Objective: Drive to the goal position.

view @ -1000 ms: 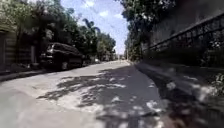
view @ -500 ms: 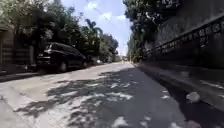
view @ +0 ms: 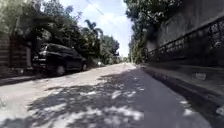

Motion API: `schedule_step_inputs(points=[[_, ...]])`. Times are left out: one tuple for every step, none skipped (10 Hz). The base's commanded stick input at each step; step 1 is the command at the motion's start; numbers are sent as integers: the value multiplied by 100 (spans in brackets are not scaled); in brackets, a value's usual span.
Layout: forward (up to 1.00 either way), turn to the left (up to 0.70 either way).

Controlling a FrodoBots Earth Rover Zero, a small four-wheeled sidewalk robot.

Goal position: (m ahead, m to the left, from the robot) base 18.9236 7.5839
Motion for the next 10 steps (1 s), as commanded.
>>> schedule_step_inputs(points=[[100,-19],[100,0],[100,0],[100,0],[100,0],[100,0],[100,0],[100,0],[100,0],[100,0]])
